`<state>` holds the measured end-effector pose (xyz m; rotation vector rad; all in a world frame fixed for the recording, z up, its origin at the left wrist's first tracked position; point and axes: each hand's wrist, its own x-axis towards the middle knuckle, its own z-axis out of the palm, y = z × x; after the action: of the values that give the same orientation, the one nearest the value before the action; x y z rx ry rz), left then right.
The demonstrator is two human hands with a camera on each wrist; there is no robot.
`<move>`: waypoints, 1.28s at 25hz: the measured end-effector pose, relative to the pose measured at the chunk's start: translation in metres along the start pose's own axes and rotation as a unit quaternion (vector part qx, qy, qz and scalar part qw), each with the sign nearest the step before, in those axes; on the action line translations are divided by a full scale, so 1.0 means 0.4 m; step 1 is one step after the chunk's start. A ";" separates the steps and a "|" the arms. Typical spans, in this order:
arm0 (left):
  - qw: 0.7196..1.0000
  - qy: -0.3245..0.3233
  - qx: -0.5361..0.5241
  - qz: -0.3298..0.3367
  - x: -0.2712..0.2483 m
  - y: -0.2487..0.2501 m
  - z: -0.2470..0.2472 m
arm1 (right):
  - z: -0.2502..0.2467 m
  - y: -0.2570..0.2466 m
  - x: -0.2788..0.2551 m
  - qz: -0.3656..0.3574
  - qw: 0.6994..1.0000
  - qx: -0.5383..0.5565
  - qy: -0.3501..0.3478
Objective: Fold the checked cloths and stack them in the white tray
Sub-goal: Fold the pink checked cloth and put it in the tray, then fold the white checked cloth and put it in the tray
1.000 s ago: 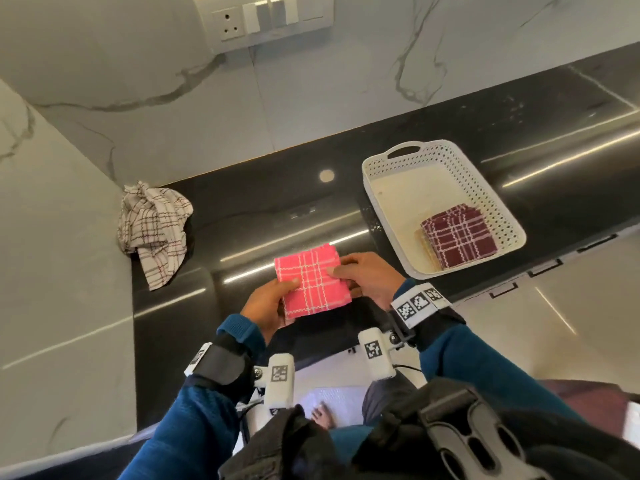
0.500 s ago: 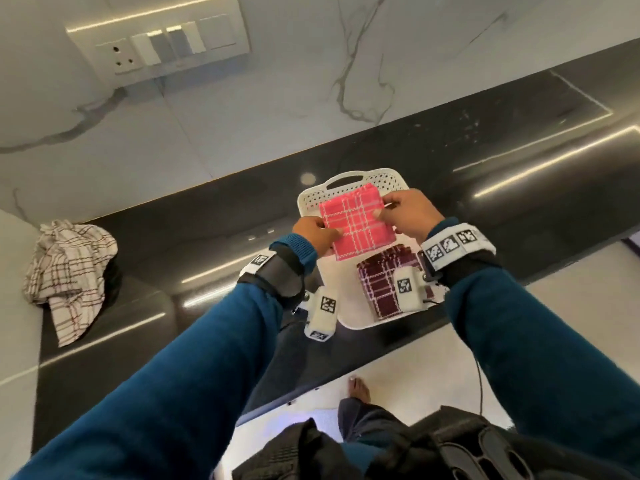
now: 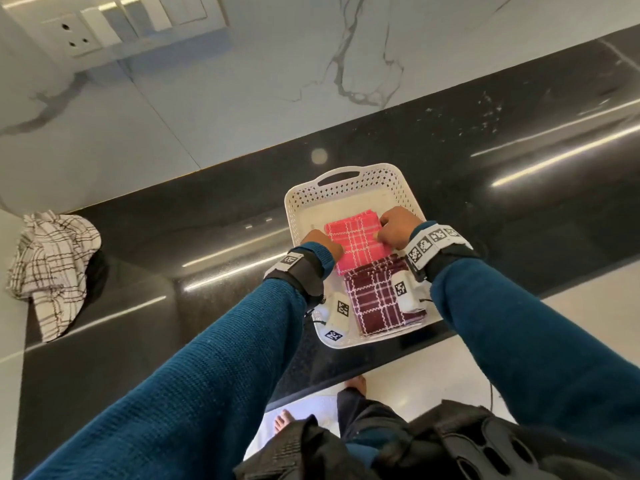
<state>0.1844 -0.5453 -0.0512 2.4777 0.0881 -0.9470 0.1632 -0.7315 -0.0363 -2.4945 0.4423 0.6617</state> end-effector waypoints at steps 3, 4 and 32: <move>1.000 0.003 0.004 -0.001 -0.011 0.004 -0.001 | 0.002 -0.005 0.001 0.019 1.000 -0.017 -0.012; 1.000 0.002 0.009 0.004 -0.022 0.010 -0.006 | -0.006 -0.010 -0.005 0.030 0.999 -0.022 -0.016; 0.973 0.188 0.121 -0.052 -0.261 -1.050 -0.423 | 0.714 -0.693 -0.255 -0.190 0.964 -0.188 -0.006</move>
<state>0.1140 -0.0861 -0.0492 2.8789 0.2426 -0.5419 0.0926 -0.3297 -0.0855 -2.8146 -0.1899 0.6486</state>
